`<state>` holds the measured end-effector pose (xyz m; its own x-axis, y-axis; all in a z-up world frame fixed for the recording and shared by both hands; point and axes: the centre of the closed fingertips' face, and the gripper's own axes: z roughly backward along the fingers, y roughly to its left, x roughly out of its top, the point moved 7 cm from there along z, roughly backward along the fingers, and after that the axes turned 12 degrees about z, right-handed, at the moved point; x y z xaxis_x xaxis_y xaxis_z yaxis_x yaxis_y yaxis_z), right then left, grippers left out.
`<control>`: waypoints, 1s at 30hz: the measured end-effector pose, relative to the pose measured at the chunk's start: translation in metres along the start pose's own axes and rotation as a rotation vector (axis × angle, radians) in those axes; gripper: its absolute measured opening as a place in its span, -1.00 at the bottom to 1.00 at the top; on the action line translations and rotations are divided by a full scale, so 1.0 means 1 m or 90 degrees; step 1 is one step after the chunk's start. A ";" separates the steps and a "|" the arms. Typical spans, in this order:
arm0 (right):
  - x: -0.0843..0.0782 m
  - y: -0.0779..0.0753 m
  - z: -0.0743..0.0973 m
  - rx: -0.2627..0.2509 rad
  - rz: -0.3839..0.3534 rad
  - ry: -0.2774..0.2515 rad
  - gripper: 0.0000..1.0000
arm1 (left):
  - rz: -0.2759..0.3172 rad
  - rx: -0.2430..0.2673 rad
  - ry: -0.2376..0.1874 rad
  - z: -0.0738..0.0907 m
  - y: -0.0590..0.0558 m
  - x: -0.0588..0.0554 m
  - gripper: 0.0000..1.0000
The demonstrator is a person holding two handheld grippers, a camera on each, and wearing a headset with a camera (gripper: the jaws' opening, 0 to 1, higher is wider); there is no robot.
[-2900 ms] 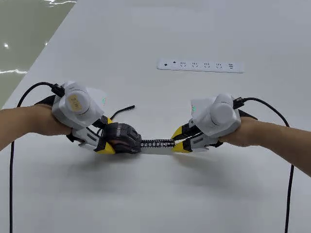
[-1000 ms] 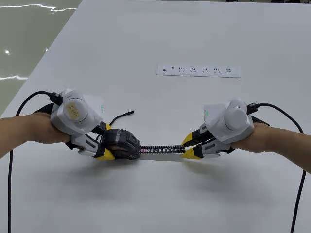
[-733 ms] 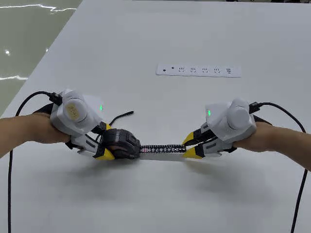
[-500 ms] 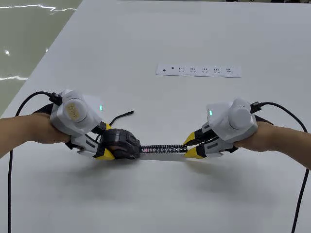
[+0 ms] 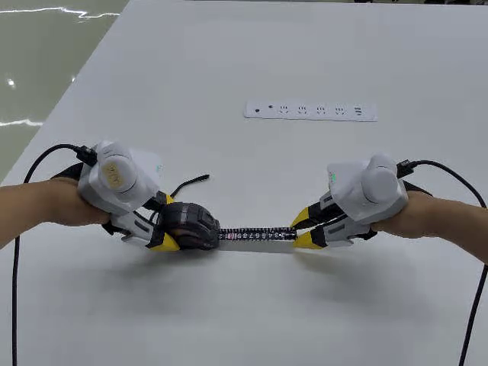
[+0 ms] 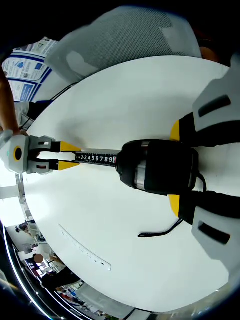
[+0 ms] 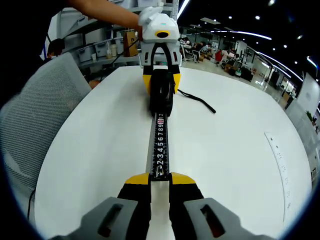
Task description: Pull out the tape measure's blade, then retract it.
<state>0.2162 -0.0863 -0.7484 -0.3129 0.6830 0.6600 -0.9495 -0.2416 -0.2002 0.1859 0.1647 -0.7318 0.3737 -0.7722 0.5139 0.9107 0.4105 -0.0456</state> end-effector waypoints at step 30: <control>-0.011 0.002 0.005 0.000 -0.005 0.006 -0.78 | -0.004 -0.001 0.000 0.000 -0.002 0.003 -0.43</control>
<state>0.2175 -0.0979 -0.7525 -0.3059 0.6908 0.6551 -0.9518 -0.2363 -0.1953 0.1852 0.1611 -0.7299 0.3686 -0.7745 0.5142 0.9132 0.4052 -0.0443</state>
